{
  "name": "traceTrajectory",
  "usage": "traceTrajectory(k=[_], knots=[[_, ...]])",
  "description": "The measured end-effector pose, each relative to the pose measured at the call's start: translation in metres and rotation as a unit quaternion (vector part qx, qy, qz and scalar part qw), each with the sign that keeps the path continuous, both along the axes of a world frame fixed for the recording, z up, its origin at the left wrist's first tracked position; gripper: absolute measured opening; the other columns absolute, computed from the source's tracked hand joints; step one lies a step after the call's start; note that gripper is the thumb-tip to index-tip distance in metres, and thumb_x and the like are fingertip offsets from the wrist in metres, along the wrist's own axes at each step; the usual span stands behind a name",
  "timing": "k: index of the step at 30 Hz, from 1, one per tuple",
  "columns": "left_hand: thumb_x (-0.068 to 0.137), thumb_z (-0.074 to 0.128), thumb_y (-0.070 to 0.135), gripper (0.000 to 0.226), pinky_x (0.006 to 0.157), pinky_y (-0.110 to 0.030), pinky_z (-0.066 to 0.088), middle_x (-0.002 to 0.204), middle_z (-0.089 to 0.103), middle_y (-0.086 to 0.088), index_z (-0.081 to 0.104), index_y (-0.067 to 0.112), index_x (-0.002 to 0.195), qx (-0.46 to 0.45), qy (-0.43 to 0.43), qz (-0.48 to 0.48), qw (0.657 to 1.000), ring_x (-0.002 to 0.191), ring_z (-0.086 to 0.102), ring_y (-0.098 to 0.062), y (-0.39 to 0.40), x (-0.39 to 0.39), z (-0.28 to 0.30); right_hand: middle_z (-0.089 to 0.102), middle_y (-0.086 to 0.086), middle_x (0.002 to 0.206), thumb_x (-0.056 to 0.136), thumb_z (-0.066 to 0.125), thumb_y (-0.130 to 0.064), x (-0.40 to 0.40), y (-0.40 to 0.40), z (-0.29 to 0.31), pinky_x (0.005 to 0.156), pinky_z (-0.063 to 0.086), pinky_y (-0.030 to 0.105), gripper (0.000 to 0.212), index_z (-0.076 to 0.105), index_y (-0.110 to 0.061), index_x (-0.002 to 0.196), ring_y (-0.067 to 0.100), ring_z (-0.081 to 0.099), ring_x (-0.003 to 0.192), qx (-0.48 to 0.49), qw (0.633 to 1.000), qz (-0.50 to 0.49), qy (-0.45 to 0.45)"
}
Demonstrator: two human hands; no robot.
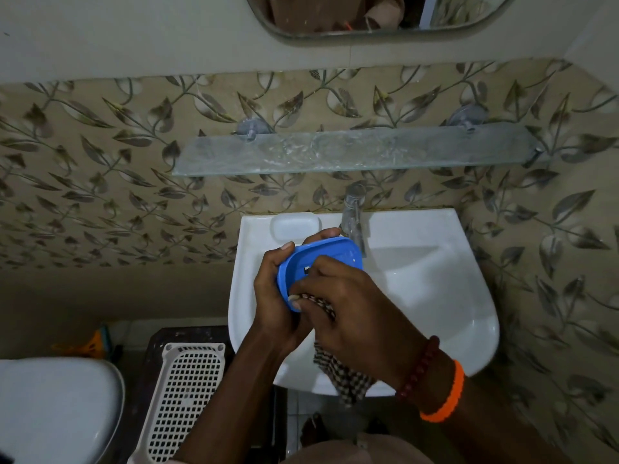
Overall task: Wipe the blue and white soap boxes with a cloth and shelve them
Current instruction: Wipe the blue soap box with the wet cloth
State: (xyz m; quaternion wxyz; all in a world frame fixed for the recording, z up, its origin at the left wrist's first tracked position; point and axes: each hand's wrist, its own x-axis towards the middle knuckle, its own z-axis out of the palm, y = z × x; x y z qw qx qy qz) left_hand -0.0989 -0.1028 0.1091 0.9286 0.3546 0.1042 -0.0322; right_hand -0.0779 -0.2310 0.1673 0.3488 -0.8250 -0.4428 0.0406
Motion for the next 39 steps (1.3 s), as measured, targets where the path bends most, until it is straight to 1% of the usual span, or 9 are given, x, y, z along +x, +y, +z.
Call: traceTrajectory(k=[4,9,14,16,20,24,31,36,39], knots=[[0.085,0.059,0.048,0.070,0.080,-0.030,0.057,0.122,0.071,-0.016,0.061,0.003,0.138,0.013,0.011,0.000,1.000,0.100,0.067,-0.026,0.005,-0.003,-0.003,0.062,0.003,0.103,0.096,0.062,-0.014,0.012,-0.022,-0.005,0.075,0.056,0.028,0.016,0.072,-0.013,0.108,0.015,0.063,0.084,-0.069,0.994,0.080,-0.033],[0.093,0.039,0.046,0.062,0.085,-0.032,0.061,0.125,0.071,-0.017,0.066,0.005,0.133,0.054,0.018,0.004,0.998,0.107,0.070,-0.026,0.011,-0.006,-0.006,0.060,0.011,0.110,0.097,0.055,-0.014,0.031,-0.036,-0.011,0.064,0.058,0.041,0.019,0.068,-0.013,0.111,0.025,0.063,0.069,-0.172,0.978,0.027,-0.117],[0.090,0.046,0.042,0.070,0.091,-0.033,0.057,0.133,0.064,-0.021,0.053,-0.002,0.143,0.131,0.033,0.037,0.990,0.112,0.065,-0.030,0.002,0.000,-0.004,0.066,0.006,0.092,0.096,0.057,-0.012,0.015,-0.014,-0.007,0.077,0.052,0.031,0.017,0.073,-0.008,0.093,0.012,0.059,0.084,-0.064,0.994,0.076,-0.046],[0.086,0.052,0.040,0.070,0.090,-0.031,0.059,0.128,0.068,-0.017,0.055,-0.003,0.141,0.118,0.025,0.058,0.991,0.109,0.067,-0.028,0.002,0.002,-0.004,0.062,0.003,0.092,0.098,0.056,-0.016,0.010,-0.009,-0.011,0.076,0.049,0.028,0.016,0.071,-0.011,0.095,0.007,0.054,0.085,-0.033,0.998,0.056,0.014],[0.089,0.048,0.040,0.056,0.082,-0.028,0.061,0.117,0.077,-0.009,0.065,0.006,0.129,0.091,0.027,0.061,0.994,0.102,0.073,-0.022,0.003,-0.002,-0.007,0.056,-0.011,0.095,0.094,0.064,-0.012,0.020,-0.023,-0.029,0.076,0.051,0.014,0.015,0.070,-0.006,0.107,-0.004,0.055,0.084,-0.064,0.995,0.073,0.012],[0.092,0.042,0.041,0.052,0.082,-0.029,0.061,0.118,0.077,-0.009,0.071,0.010,0.122,0.089,0.038,0.063,0.993,0.104,0.072,-0.020,0.002,-0.004,-0.011,0.062,0.009,0.095,0.090,0.065,-0.008,0.038,-0.037,-0.041,0.061,0.059,0.040,0.011,0.071,-0.006,0.099,0.025,0.062,0.066,-0.129,0.988,-0.012,-0.086],[0.090,0.044,0.043,0.049,0.082,-0.034,0.062,0.114,0.077,-0.011,0.076,0.013,0.114,0.133,0.071,0.077,0.986,0.099,0.073,-0.024,-0.006,-0.003,-0.008,0.061,0.008,0.087,0.094,0.061,-0.011,0.054,-0.027,-0.036,0.063,0.057,0.036,0.008,0.068,-0.008,0.094,0.026,0.064,0.068,-0.089,0.983,-0.114,-0.111],[0.090,0.048,0.043,0.050,0.085,-0.034,0.061,0.119,0.076,-0.011,0.076,0.013,0.117,0.131,0.062,0.072,0.987,0.104,0.071,-0.024,-0.003,-0.003,-0.004,0.059,0.006,0.093,0.098,0.059,-0.017,0.041,-0.031,-0.047,0.068,0.045,0.023,0.013,0.069,-0.009,0.099,0.022,0.061,0.078,-0.104,0.991,-0.079,-0.034],[0.087,0.049,0.044,0.054,0.086,-0.037,0.060,0.117,0.075,-0.015,0.073,0.008,0.119,0.111,0.087,0.068,0.988,0.102,0.071,-0.026,-0.007,-0.004,-0.004,0.060,0.007,0.094,0.097,0.059,-0.019,0.046,-0.035,-0.046,0.073,0.052,0.032,0.015,0.070,-0.008,0.101,0.022,0.061,0.081,-0.100,0.991,-0.080,-0.026]])
